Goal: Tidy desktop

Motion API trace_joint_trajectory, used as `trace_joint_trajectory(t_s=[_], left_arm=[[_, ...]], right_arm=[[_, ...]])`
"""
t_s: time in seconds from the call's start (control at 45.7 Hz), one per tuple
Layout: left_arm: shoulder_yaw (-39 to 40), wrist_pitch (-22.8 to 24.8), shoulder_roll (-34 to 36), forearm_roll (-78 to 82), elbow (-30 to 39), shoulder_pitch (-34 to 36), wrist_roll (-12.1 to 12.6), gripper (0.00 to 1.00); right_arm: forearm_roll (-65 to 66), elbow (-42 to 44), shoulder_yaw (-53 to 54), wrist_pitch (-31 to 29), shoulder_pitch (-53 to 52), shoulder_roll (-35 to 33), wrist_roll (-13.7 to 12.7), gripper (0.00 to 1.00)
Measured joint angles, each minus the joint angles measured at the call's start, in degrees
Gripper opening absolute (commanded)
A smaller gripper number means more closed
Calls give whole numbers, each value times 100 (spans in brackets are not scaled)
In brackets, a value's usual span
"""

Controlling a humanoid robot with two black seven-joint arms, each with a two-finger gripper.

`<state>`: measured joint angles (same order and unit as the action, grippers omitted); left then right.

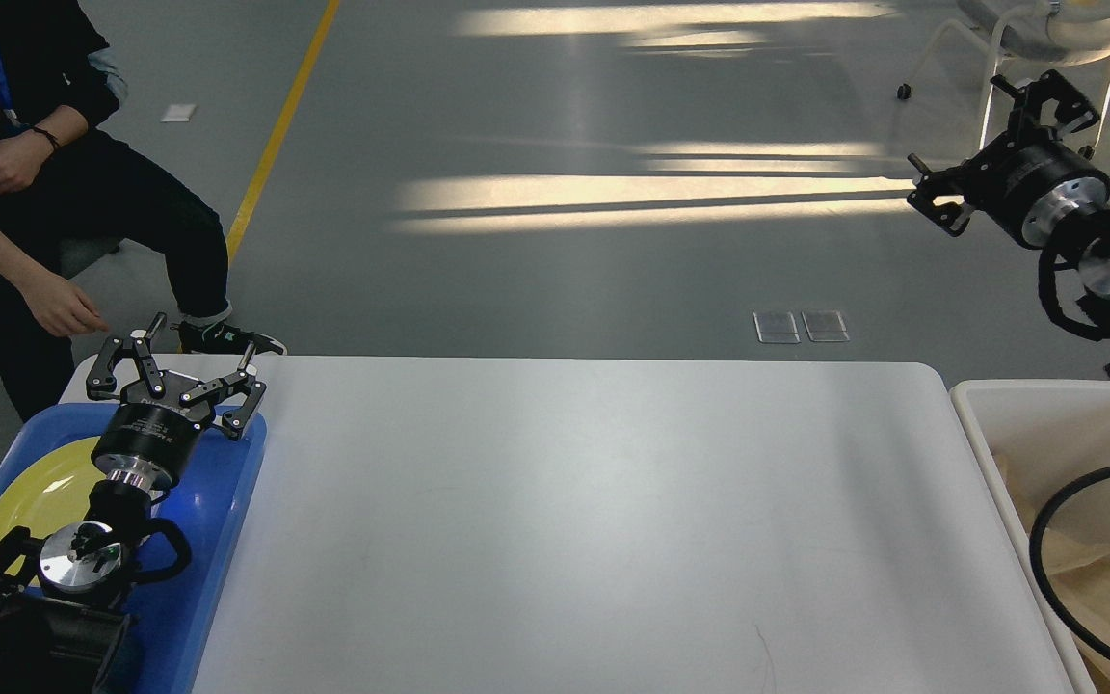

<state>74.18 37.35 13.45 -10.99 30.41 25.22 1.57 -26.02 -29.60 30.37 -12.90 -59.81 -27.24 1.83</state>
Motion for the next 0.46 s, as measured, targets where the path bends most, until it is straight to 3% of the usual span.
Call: trace_joint_trajectory(t_s=[0.044, 0.175, 0.285, 0.46], left_arm=[[0, 0, 0, 0, 0, 0, 0, 96], [0, 0, 0, 0, 0, 0, 0, 96], [0, 0, 0, 0, 0, 0, 0, 96], [0, 0, 0, 0, 0, 0, 0, 96]], right_arm=[[1, 3, 19, 0, 71, 198, 381, 100], [-1, 13, 25, 0, 187, 614, 1049, 100], [-1, 36, 10, 0, 218, 843, 1234, 100], [-1, 43, 0, -1, 260, 902, 1266, 100]])
